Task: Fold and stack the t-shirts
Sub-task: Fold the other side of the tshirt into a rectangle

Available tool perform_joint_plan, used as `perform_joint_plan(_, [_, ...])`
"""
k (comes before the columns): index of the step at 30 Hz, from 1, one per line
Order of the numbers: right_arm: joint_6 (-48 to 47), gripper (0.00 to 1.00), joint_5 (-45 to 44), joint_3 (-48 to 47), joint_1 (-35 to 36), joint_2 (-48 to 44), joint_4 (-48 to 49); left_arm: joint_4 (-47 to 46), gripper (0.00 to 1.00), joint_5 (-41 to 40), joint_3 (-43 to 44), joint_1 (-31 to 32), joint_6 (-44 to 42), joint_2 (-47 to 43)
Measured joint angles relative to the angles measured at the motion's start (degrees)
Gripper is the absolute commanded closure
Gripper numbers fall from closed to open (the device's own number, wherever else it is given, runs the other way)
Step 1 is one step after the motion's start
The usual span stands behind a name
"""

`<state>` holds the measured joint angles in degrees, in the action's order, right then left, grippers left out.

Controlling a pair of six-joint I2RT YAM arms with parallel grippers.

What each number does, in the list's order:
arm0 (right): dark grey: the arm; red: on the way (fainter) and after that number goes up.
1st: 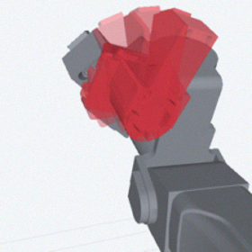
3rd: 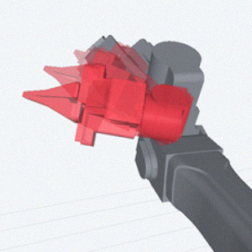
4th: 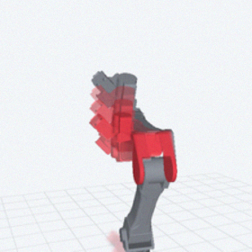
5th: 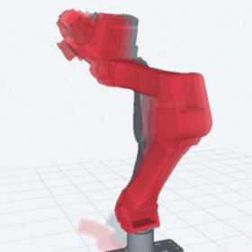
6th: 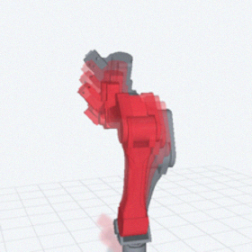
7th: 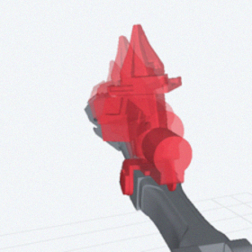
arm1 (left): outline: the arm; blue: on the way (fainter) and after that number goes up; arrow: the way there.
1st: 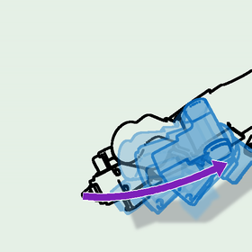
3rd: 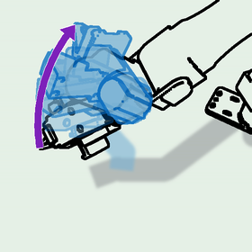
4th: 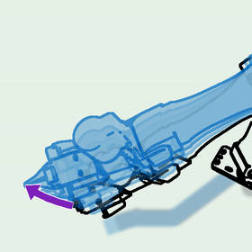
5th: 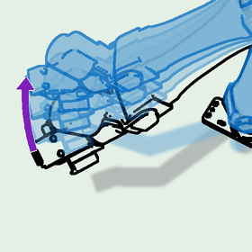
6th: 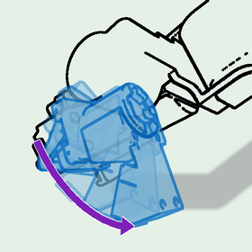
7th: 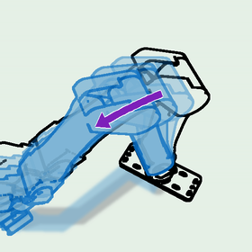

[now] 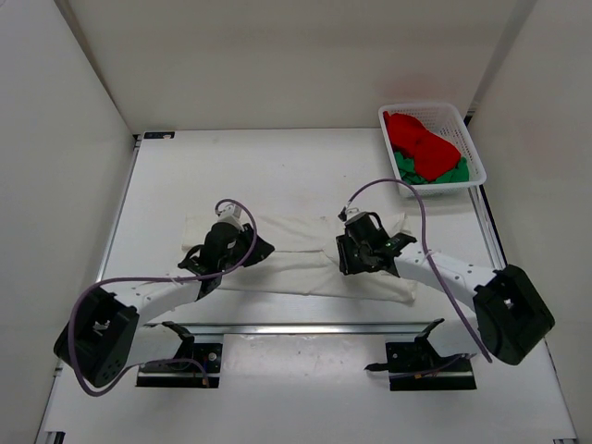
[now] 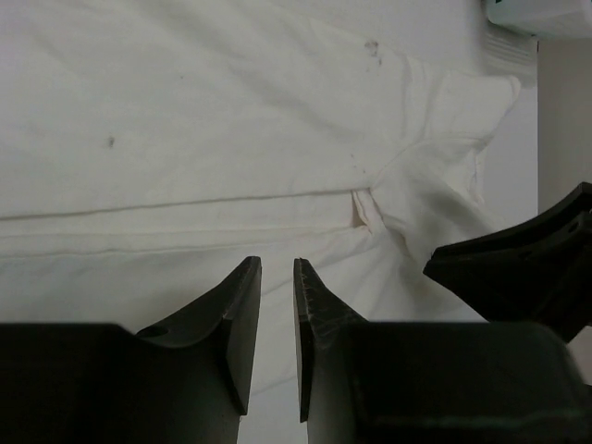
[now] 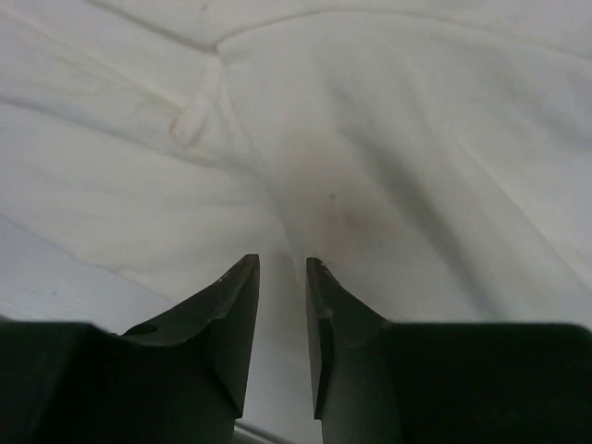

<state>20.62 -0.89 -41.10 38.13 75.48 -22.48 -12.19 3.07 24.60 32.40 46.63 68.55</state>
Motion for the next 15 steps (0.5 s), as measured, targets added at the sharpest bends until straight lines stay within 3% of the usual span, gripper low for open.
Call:
perform_joint_plan(8, [-1.4, 0.72, 1.2, -0.7, -4.1, 7.8, 2.9, -2.2, 0.69, 2.0, -1.7, -0.5, 0.6, 2.7])
perform_joint_plan(11, [-1.5, 0.87, 0.3, -1.7, -4.0, 8.5, 2.2, -3.2, 0.69, 2.3, -1.7, -0.6, 0.8, 3.0])
perform_joint_plan(15, [-1.5, 0.95, 3.1, -3.1, -5.0, 8.2, 1.3, -3.4, 0.69, 2.5, -1.6, -0.5, 1.0, 3.8])
